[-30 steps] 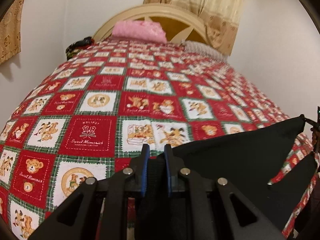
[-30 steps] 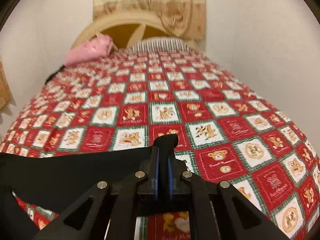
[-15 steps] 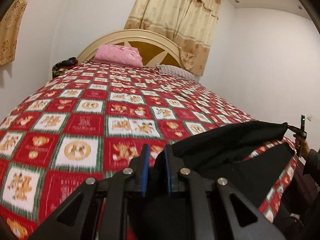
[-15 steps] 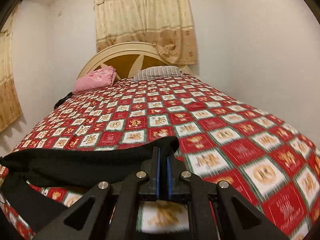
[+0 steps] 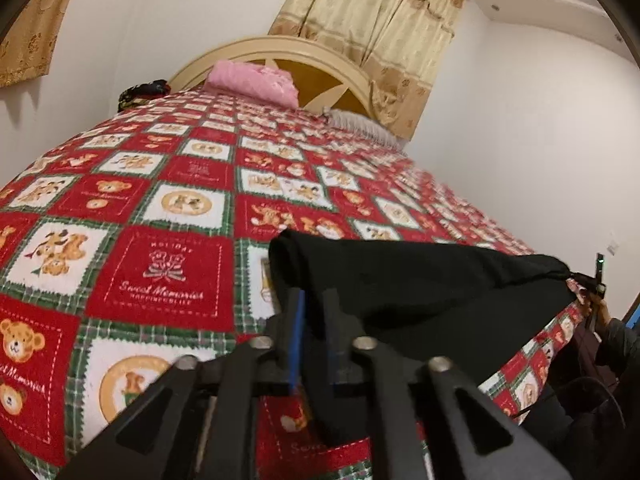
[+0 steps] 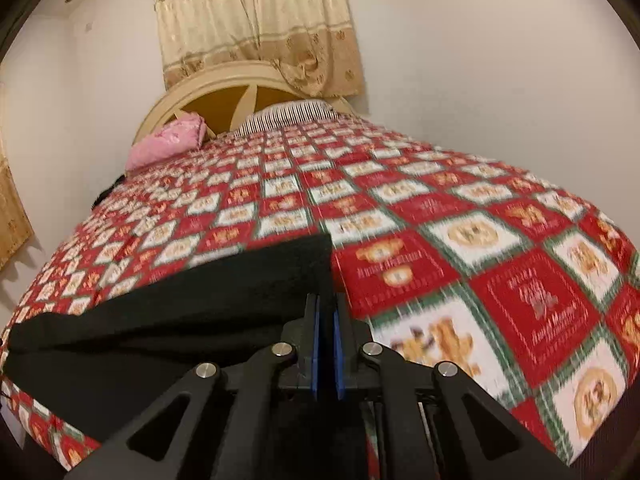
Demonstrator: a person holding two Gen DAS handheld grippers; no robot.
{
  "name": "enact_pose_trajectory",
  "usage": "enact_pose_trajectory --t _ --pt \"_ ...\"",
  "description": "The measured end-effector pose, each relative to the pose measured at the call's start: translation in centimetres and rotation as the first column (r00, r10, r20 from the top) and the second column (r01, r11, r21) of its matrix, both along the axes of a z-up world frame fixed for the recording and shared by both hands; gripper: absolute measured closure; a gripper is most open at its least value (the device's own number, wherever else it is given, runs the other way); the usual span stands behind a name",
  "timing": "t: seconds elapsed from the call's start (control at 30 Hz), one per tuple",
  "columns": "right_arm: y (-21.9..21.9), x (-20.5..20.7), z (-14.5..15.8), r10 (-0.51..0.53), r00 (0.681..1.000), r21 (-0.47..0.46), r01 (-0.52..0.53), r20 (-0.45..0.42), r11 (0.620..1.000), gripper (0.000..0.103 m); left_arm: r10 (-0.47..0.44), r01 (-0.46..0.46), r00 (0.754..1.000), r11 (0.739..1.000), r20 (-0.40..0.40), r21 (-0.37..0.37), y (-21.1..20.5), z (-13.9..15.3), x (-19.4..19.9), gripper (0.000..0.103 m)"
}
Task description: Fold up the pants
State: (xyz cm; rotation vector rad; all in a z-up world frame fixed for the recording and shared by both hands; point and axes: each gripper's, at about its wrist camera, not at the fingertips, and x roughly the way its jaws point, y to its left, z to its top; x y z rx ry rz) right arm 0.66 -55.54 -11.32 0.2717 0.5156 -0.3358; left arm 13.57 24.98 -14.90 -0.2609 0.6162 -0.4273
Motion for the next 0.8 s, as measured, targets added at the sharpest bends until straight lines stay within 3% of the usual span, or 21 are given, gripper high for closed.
enact_pose_trajectory --t 0.03,0.07,0.1,0.13,0.17,0.3,0.4,0.47,0.53,0.6,0.67,0.8 --pt "0.0 -0.4 -0.2 -0.007 1.0 -0.003 0.007 0.002 1.0 0.097 0.005 -0.004 1.0 1.0 -0.012 0.026 -0.4 0.1 0.1 0.053" --pt "0.0 -0.6 -0.3 -0.009 1.0 -0.004 0.009 0.002 1.0 0.096 0.011 -0.011 1.0 0.999 -0.013 0.051 -0.7 0.1 0.1 0.043" --pt "0.0 -0.7 -0.4 -0.007 1.0 -0.002 0.007 -0.002 1.0 0.087 0.019 -0.019 1.0 0.996 -0.001 0.091 -1.2 0.4 -0.1 0.034" --pt "0.0 -0.7 -0.5 -0.011 1.0 0.0 0.011 -0.011 1.0 0.08 0.008 -0.011 1.0 0.992 0.025 0.124 -1.9 0.8 -0.4 0.033" --pt "0.0 -0.7 -0.6 -0.026 0.999 0.0 0.026 -0.023 1.0 0.066 -0.011 0.004 0.999 0.989 0.043 0.146 -2.3 1.1 -0.6 0.033" --pt "-0.8 -1.1 -0.9 -0.044 0.999 0.054 0.045 -0.019 0.997 0.059 -0.067 0.053 0.997 0.955 0.037 0.293 -5.1 1.6 -0.3 0.033" --pt "-0.7 -1.3 -0.9 -0.057 0.998 0.059 0.058 -0.012 0.997 0.057 -0.085 0.062 0.996 0.883 0.03 0.465 -7.3 0.8 0.0 0.033" --pt "-0.5 -1.5 -0.8 -0.059 0.998 0.057 0.059 -0.011 0.997 0.054 -0.098 0.056 0.994 0.804 0.038 0.592 -8.8 -0.1 0.2 0.033" --pt "-0.4 -1.5 -0.8 -0.054 0.999 0.057 0.054 -0.011 0.997 0.047 -0.093 0.049 0.995 0.767 0.034 0.64 -9.3 -0.6 0.6 0.033" --pt "-0.2 -1.7 -0.7 -0.037 0.999 0.064 0.038 -0.007 0.997 0.046 -0.09 0.052 0.996 0.753 0.023 0.656 -9.4 -0.9 1.3 0.033" --pt "0.1 -1.8 -0.5 -0.032 0.999 0.064 0.032 -0.006 0.997 0.046 -0.106 0.08 0.994 0.756 0.002 0.65 -9.5 -1.0 1.8 0.042" --pt "0.2 -1.7 -0.5 -0.019 1.0 0.086 0.021 -0.017 0.996 0.046 -0.138 0.133 0.99 0.768 -0.041 0.626 -9.9 -0.9 2.1 0.074"
